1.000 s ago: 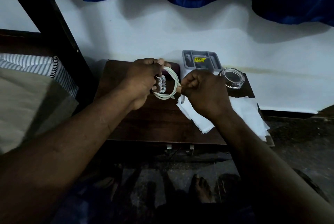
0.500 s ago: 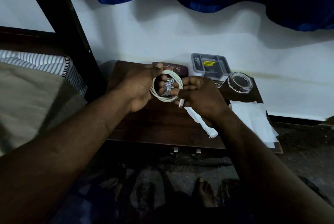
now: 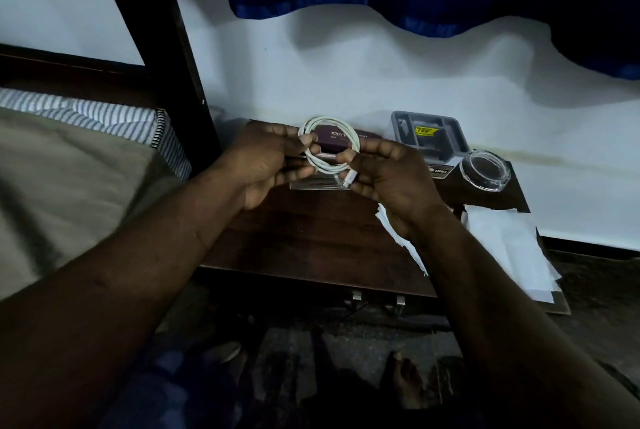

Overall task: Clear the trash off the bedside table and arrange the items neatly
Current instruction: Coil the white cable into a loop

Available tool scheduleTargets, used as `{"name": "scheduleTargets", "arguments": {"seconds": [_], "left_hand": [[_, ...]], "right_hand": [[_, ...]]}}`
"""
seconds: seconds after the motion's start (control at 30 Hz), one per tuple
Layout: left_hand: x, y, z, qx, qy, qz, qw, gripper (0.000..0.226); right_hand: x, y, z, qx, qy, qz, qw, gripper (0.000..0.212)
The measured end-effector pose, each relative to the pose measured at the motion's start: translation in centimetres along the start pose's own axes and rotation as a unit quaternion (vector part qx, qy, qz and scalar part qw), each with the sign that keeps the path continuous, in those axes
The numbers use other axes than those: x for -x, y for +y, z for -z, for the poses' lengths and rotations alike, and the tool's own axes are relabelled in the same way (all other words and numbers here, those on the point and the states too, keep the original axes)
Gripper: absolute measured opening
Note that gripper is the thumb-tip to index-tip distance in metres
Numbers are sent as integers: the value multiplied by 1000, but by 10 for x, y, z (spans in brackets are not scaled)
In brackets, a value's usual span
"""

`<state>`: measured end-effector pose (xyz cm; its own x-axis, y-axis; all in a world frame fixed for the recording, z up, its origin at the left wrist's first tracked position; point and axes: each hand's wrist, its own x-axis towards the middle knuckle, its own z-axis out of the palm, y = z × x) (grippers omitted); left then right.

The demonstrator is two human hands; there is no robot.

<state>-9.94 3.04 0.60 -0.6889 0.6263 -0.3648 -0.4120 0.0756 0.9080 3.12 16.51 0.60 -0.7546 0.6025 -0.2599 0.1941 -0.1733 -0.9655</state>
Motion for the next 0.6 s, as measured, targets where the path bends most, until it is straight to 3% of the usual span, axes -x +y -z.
{"name": "scheduleTargets", "arguments": {"seconds": [0.23, 0.37, 0.43, 0.53, 0.6], "left_hand": [[-7, -3, 12, 30, 44, 20, 998, 14], [-9, -7, 16, 32, 53, -28, 998, 43], [-10, -10, 17, -34, 46, -92, 994, 48], [-12, -12, 23, -181, 29, -148, 972, 24], [-16, -14, 30, -290, 26, -183, 939, 10]], "right_hand": [[-3, 5, -18, 33, 45, 32, 998, 17], [-8, 4, -28, -4, 76, 10, 997, 12], [-12, 5, -32, -25, 91, 2, 996, 12], [-18, 14, -36, -66, 93, 5, 993, 13], [-23, 21, -38, -91, 91, 17, 992, 17]]}}
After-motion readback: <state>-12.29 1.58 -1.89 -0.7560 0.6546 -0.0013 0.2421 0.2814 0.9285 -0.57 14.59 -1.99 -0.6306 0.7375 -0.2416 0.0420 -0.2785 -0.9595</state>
